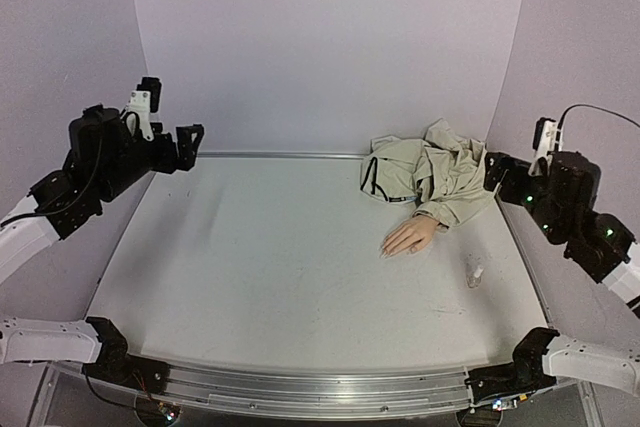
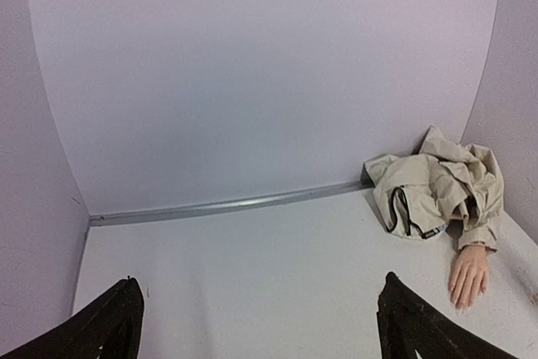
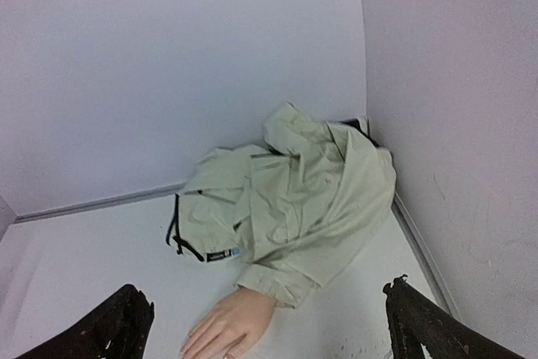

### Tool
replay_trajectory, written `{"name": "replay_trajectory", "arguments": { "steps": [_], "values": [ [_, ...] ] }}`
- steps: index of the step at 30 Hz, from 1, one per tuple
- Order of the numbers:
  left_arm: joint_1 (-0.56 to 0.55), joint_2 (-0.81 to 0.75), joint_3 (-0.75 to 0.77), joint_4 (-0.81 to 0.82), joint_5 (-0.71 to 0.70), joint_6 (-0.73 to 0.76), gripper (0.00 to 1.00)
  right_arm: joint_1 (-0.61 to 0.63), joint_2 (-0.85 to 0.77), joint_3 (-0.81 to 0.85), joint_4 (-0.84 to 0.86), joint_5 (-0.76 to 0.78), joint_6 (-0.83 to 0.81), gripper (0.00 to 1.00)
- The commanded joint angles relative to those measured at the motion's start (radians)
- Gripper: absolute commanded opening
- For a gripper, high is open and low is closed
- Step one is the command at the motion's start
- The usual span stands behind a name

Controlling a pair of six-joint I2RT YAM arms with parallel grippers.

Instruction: Paint the nails

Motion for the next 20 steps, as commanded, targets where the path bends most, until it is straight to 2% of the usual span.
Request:
{"name": "replay_trajectory", "arguments": {
  "steps": [1, 10, 20],
  "values": [
    [0.002, -0.116, 0.054, 0.007, -0.1, 0.068, 0.98, -0.002, -0.04, 0.115, 0.078, -0.103, -0.246, 0.98],
    [0.002, -0.293, -0.026, 0.057, -0.099, 0.147, 0.98, -0.001, -0.074, 0.209, 0.051, -0.097, -0.253, 0.98],
    [0.002, -0.364, -0.051, 0.062, -0.121, 0.167, 0.98, -0.002, -0.051, 0.221, 0.051, -0.085, -0.235, 0.98]
  ]
}}
